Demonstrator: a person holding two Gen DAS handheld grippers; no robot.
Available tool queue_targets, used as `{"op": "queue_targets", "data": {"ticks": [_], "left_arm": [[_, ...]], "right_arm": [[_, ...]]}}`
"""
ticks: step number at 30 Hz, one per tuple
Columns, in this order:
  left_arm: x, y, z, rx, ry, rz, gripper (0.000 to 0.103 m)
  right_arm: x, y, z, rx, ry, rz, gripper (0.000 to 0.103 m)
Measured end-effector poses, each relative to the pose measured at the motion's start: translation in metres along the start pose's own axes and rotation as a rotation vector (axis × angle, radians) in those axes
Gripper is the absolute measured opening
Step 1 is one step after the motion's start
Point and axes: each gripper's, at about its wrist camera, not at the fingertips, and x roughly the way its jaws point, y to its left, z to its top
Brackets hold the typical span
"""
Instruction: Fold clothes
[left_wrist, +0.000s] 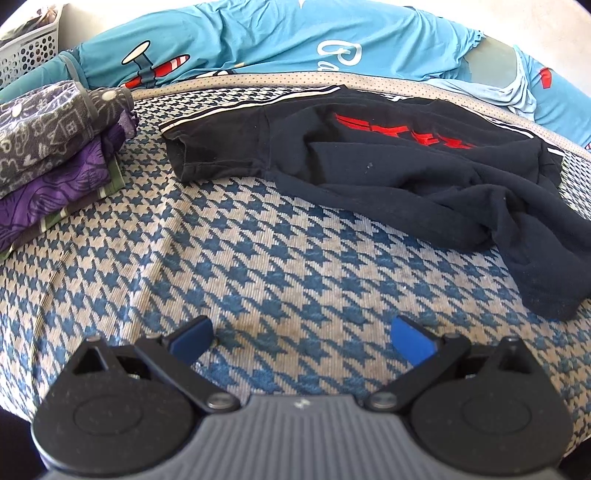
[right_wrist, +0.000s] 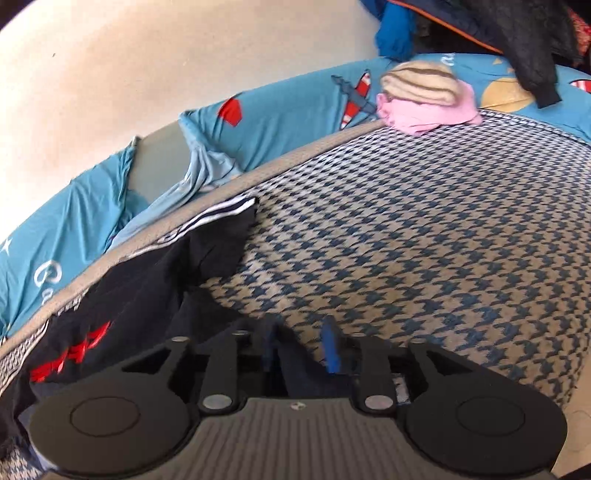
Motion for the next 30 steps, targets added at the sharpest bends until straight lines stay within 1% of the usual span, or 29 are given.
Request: {"op": "queue_targets", "data": {"ticks": [2, 6, 10, 17, 20, 24, 27, 30], "left_arm": [[0.0, 0.0, 0.0, -0.003, 0.001, -0.002, 0.103], [-0.001, 0.001, 0.0, -0.012, 0.0, -0.004, 0.103], [-0.001, 0.003, 0.001, -0.028, 0.0, -0.01, 0.103], [-0.001, 0.003, 0.002, -0.035, 0.004, -0.011, 0.103], [0.0, 0.003, 0.004, -0.036, 0.006, -0.008, 0.103], [0.0, 0.003, 0.005, -0.042, 0.009, -0.01, 0.103], [-0.002, 0.006, 0.007, -0.062, 0.006, -0.011, 0.103], [-0.005, 0.011, 0.009, -0.089, -0.003, -0.008, 0.103]], "right_arm": [[-0.008, -0.001, 0.001, -0.018, -0.011, 0.026, 0.035], [-0.023, 0.014, -0.006, -0.112, -0.004, 0.135, 0.035], [-0.034, 0.032, -0.025, -0.205, 0.047, 0.26, 0.035], [-0.048, 0.063, -0.054, -0.411, 0.068, 0.391, 0.035], [-0.051, 0.074, -0.065, -0.484, 0.07, 0.424, 0.035], [-0.054, 0.088, -0.08, -0.583, 0.061, 0.426, 0.036], [-0.056, 0.097, -0.092, -0.651, 0.047, 0.428, 0.036], [-0.061, 0.106, -0.103, -0.719, 0.007, 0.441, 0.036]]}}
